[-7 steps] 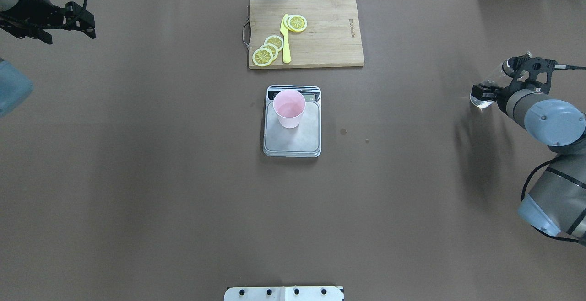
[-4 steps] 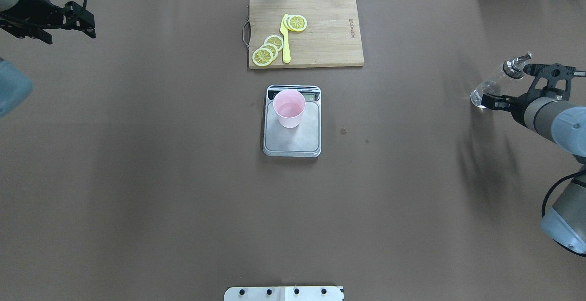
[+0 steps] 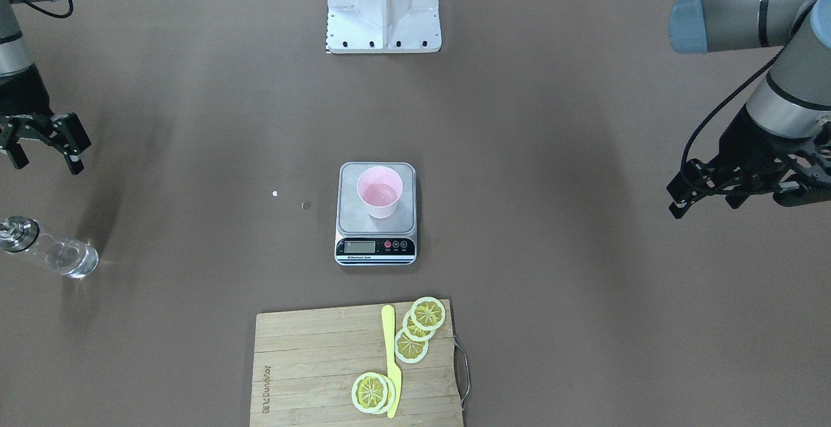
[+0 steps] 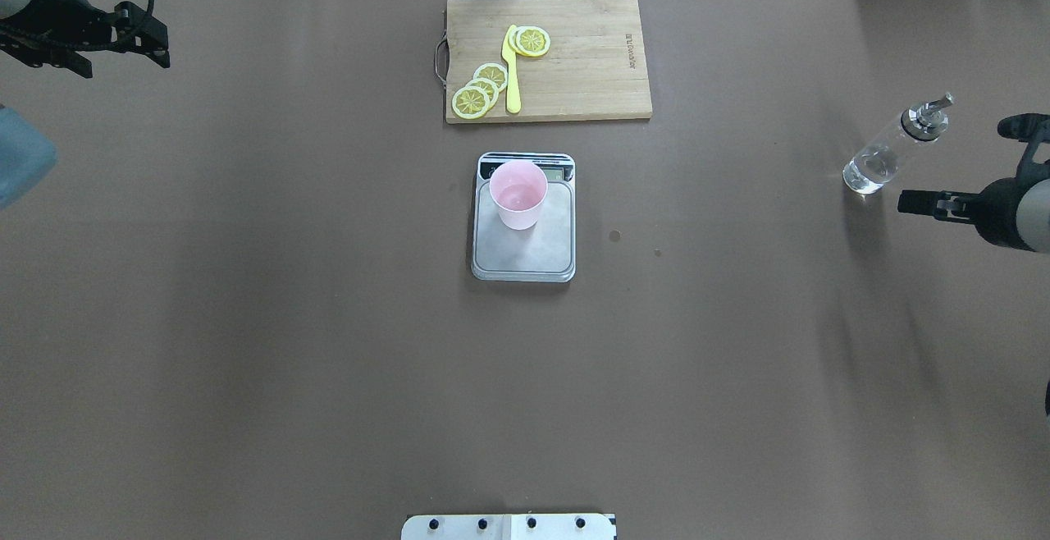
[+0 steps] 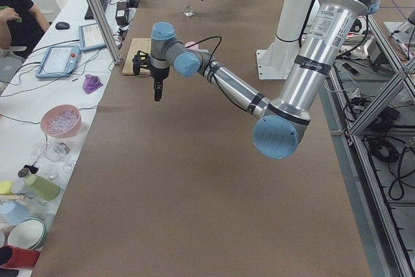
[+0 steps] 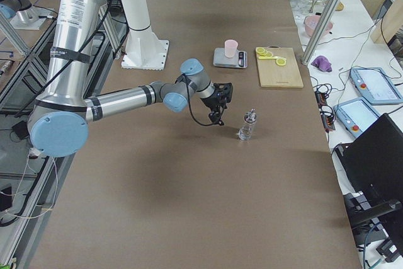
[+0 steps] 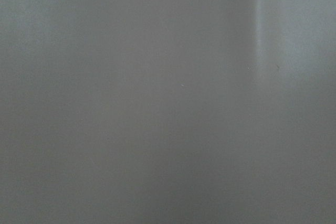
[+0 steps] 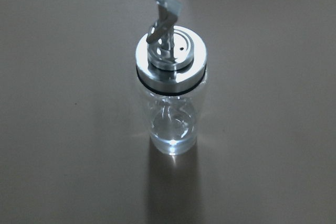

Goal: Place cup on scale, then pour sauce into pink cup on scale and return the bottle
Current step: 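Open the right gripper and withdraw it from the bottle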

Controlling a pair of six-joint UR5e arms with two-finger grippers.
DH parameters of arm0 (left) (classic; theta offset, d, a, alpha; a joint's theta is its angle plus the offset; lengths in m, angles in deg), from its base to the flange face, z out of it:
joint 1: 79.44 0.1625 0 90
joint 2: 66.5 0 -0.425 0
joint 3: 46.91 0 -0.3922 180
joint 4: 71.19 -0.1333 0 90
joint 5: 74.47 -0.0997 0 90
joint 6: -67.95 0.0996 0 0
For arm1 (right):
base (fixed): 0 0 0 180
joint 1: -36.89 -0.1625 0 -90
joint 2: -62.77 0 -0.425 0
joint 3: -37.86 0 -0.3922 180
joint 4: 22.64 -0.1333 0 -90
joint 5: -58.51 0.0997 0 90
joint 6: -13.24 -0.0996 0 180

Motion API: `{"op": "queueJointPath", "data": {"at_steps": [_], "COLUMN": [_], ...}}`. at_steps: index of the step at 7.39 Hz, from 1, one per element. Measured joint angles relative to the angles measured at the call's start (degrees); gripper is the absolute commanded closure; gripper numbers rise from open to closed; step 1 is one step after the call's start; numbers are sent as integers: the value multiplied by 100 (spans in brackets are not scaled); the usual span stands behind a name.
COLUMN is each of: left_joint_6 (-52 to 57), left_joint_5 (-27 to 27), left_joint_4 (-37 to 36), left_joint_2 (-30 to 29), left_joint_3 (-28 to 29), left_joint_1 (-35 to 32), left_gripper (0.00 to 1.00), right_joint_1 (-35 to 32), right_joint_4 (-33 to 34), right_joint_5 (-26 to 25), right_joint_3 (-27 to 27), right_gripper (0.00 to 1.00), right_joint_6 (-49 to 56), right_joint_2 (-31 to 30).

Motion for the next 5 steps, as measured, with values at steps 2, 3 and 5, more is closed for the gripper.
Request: {"op": "queueJointPath", "data": {"at_steps": [2,3,5], "left_joint_6": [23,84,576], "left_joint_5": [2,15,61], "left_joint_4": [6,3,-27], "left_joint_2": [3,-4,-14], "left_joint_3": [-12,-29,29], "left_joint_1": [-6,-19,-218], "left_gripper": [1,1,1], "right_joint_1": [-1169,-1734,-2486], "right_joint_4": [1315,2018,3645], "right_joint_5": [1259,1769,2176], "right_joint_3": [454,508,462], "right_gripper": [0,0,0], "right_joint_6": [1165,2013,4168], "right_joint_2": [418,660,1197]}}
